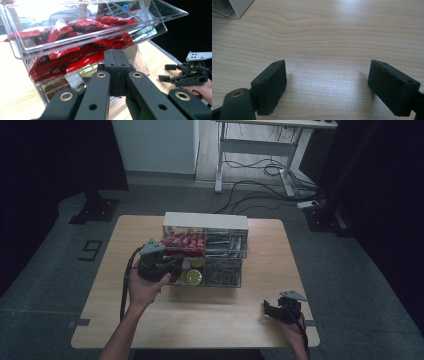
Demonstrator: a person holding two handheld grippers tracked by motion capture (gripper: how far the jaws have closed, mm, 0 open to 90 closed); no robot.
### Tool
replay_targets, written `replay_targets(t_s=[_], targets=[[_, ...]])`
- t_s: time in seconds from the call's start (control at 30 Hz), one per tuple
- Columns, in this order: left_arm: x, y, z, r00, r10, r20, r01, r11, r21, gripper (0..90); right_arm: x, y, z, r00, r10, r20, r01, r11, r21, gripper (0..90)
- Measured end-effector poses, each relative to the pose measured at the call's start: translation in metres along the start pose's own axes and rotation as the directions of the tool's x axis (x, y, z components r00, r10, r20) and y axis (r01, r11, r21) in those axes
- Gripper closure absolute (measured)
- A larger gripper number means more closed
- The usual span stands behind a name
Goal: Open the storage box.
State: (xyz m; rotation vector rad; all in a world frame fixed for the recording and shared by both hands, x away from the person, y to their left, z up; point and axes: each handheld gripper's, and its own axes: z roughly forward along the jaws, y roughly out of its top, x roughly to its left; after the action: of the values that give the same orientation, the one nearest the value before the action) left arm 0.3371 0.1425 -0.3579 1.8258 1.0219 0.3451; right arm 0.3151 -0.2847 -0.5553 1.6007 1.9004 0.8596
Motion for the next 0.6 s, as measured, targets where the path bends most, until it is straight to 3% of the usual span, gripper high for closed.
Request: replay_targets(t_s=[0.27, 0.6], targets=[[0.007, 0.005, 0.003, 0.9997, -0.024, 0.007, 0.024, 0.9997, -0.005, 90.0, 0.000, 0.000, 0.000, 1.0000, 0.000, 0.001, 0.000, 1.000, 0.000, 15.5], [0.005, 0.014, 0.005, 0.9994, -0.032, 0.010, 0.033, 0.9994, -0.012, 90.0, 0.000, 0.000, 0.000, 1.0000, 0.005, 0.004, -0.005, 1.000, -0.001, 15.5]])
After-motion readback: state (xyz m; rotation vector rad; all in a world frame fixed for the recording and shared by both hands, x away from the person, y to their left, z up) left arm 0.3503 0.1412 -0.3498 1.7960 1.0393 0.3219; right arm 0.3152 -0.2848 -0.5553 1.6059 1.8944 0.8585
